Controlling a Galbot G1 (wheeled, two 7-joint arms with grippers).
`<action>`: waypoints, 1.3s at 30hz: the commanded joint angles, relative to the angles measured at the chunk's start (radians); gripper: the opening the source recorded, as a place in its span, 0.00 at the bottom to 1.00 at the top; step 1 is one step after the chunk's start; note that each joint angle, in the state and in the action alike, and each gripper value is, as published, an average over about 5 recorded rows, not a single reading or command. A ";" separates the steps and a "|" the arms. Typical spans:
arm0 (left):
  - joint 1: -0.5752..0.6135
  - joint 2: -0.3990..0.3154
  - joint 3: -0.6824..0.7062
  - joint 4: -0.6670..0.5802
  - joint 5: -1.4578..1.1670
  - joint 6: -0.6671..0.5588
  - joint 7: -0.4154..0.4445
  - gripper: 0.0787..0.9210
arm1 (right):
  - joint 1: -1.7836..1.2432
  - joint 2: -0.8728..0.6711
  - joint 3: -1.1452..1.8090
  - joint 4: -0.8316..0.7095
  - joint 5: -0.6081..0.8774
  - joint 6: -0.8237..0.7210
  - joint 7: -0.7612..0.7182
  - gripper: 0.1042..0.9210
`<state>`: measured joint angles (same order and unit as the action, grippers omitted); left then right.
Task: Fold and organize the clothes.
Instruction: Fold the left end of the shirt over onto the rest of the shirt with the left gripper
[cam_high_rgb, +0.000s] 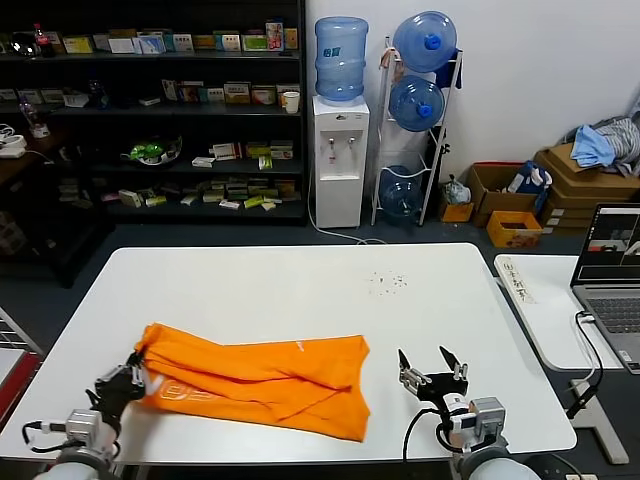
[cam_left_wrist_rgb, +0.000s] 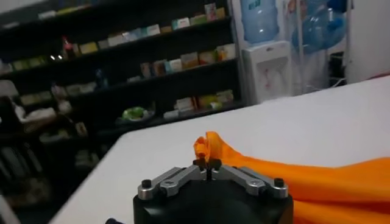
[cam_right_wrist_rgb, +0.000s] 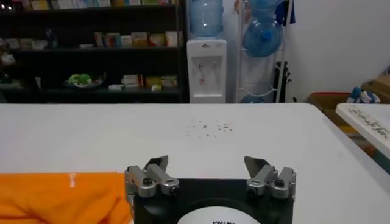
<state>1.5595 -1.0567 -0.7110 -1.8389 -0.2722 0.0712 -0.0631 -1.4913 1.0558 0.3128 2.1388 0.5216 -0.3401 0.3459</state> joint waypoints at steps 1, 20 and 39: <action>-0.025 0.148 -0.225 0.206 0.198 -0.104 0.018 0.03 | 0.017 0.005 -0.010 -0.006 -0.001 -0.001 0.002 0.88; 0.104 0.055 0.064 -0.282 -0.362 0.159 -0.052 0.03 | 0.036 0.022 -0.023 -0.039 -0.005 -0.003 0.017 0.88; -0.094 -0.073 0.259 -0.264 -0.558 0.207 -0.177 0.03 | 0.038 0.069 -0.027 -0.069 -0.007 -0.010 0.027 0.88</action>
<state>1.5195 -1.0754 -0.5508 -2.0663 -0.7469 0.2384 -0.2057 -1.4553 1.1157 0.2859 2.0727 0.5147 -0.3492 0.3722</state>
